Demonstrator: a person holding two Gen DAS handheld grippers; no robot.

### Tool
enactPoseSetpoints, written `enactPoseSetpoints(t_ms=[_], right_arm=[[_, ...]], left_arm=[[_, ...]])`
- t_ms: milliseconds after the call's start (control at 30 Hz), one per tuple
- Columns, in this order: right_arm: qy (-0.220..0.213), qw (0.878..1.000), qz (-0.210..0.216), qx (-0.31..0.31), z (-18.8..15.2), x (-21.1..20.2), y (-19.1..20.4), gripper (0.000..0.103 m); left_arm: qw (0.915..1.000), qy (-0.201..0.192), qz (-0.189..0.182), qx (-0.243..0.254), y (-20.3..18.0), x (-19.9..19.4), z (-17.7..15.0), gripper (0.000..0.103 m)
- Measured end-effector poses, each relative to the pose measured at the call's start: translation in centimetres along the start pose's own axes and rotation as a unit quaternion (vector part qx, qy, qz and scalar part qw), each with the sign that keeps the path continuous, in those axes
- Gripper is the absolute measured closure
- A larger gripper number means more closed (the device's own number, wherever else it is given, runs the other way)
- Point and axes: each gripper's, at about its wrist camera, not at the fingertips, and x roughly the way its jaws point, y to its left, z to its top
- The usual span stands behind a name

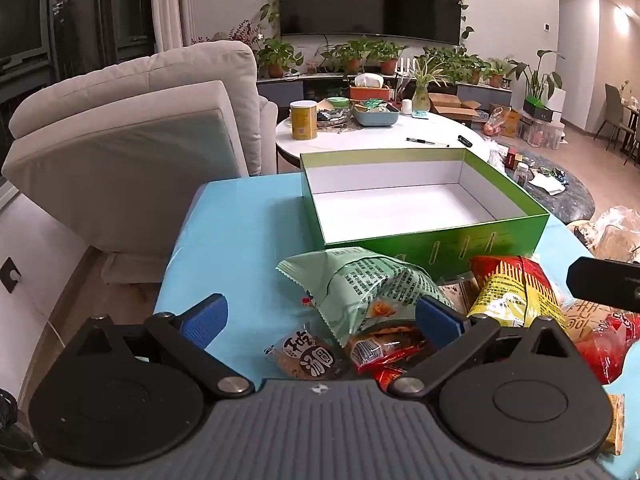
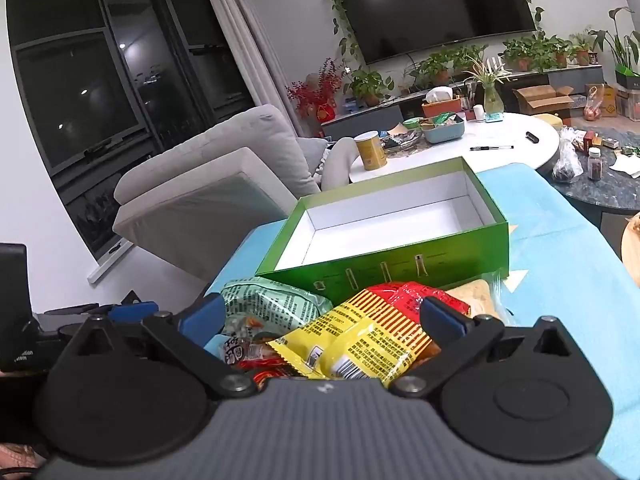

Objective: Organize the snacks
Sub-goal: 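Move the right gripper toward the green snack bag in the pile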

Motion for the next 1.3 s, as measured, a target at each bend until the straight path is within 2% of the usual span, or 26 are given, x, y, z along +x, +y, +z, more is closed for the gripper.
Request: enactPoseSetpoints(t_ms=[633, 1067, 1300], right_arm=[[0.002, 1.0, -0.003, 0.002, 0.8, 1.1, -0.4, 0.028], [0.005, 1.0, 0.002, -0.011, 1.6, 1.4, 0.6, 0.028], [0.013, 1.0, -0.001, -0.016, 2.2, 2.4, 1.2, 0.028]], left_arm=[[1.0, -0.002, 0.007, 0.0, 0.2, 0.7, 0.9, 0.002], [0.9999, -0.002, 0.01, 0.002, 0.2, 0.9, 0.9, 0.002], [0.9999, -0.01, 0.01, 0.003, -0.1, 1.2, 2.1, 0.002]])
